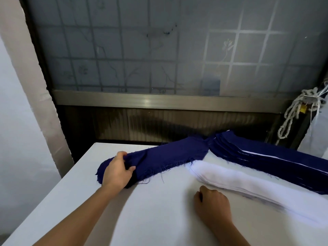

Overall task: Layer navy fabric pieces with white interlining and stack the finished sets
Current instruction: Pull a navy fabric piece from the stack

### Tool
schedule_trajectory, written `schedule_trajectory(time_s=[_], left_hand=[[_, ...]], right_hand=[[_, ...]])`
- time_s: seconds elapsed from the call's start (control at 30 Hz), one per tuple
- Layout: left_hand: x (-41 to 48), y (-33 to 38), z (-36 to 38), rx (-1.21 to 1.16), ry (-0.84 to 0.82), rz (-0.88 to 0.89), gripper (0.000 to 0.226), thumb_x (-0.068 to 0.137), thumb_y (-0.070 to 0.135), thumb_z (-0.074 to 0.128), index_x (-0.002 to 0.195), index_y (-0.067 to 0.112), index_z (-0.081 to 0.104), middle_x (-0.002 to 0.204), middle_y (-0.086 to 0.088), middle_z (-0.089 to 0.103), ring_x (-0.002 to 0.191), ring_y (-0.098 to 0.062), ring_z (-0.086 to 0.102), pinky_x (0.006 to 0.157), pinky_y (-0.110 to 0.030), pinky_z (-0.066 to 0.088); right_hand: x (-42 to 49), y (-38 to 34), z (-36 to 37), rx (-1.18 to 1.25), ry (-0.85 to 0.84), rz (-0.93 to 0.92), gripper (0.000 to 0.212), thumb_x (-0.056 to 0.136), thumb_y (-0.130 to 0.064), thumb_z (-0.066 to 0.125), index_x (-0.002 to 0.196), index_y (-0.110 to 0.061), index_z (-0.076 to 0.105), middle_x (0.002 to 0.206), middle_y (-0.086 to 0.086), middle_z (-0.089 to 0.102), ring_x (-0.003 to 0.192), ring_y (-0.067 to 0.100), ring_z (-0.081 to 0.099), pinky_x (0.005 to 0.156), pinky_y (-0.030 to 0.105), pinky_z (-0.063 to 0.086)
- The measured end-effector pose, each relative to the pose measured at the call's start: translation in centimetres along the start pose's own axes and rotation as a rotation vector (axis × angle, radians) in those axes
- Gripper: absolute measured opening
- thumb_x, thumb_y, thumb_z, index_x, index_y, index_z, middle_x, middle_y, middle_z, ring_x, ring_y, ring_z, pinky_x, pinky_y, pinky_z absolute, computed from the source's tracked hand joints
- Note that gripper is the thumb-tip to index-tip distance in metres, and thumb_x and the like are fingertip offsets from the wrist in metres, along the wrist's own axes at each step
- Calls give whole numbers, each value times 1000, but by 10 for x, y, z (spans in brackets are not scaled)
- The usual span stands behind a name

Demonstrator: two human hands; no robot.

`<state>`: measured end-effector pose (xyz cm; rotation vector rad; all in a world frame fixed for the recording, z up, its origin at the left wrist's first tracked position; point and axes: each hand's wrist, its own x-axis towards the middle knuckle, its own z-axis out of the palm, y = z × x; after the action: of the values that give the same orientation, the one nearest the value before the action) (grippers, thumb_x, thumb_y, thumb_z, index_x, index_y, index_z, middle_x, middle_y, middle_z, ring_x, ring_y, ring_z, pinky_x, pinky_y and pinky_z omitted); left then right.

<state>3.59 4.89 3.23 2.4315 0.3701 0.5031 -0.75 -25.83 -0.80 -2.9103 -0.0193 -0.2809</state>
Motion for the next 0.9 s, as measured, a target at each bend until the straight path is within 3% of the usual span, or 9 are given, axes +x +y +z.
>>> schedule_trajectory(time_s=[0.07,0.13,0.27,0.4,0.53,0.63,0.73,0.8,0.9], left_hand=[[5,-1,-2,9,-42,-83,53,84,35,77,129,17,56,110,0,67,102,-23,63,78,-29,44],[8,-3,-3,63,-50,-68,36,87,35,73,118,17,68,106,0,72,100,-23,65,77,-28,45],[3,-1,-9,-65,198,-57,17,92,28,67,101,17,77,96,-3,75,88,-27,66,72,-28,44],[-3,0,-11,-167,257,-116,13,89,28,71,87,16,77,79,-1,74,77,-25,66,67,-27,42],[-14,4,-6,-96,264,41,23,82,29,79,69,16,65,65,8,62,63,-15,59,58,-30,43],[-11,8,-5,-70,314,123,16,85,23,77,78,11,70,75,1,64,68,-22,58,60,-32,44],[0,7,-12,-17,362,128,16,92,17,68,102,7,76,89,-9,70,79,-32,65,69,-35,50],[10,5,-17,94,312,98,23,95,18,62,114,8,70,96,-14,74,89,-37,67,77,-40,52],[21,3,-21,396,153,129,22,99,19,50,116,15,64,93,-10,73,86,-33,67,71,-38,51]], right_hand=[[0,-1,0,0,1,3,31,91,-36,35,65,-21,31,60,-2,40,63,22,43,59,33,34],[0,0,-1,-1,3,4,31,91,-37,35,64,-21,31,59,-2,39,63,22,43,59,32,35],[0,0,0,9,4,2,31,91,-37,35,65,-20,33,60,-2,42,63,21,45,61,32,39],[1,1,0,7,10,3,30,91,-38,36,67,-20,35,61,-1,43,64,22,44,62,32,40],[0,2,0,18,19,-5,30,90,-38,36,67,-19,36,61,-1,45,63,22,45,62,32,40],[0,2,1,17,22,-2,29,90,-38,36,68,-19,38,62,-2,46,63,22,45,60,32,39],[1,2,1,25,30,-3,29,89,-38,36,67,-19,37,62,-3,47,63,22,45,60,32,39],[1,2,1,29,35,-2,30,89,-38,36,65,-19,35,61,-2,46,62,22,45,61,31,40],[2,2,1,29,34,3,31,89,-39,36,65,-19,34,61,-1,46,62,22,45,61,31,40]])
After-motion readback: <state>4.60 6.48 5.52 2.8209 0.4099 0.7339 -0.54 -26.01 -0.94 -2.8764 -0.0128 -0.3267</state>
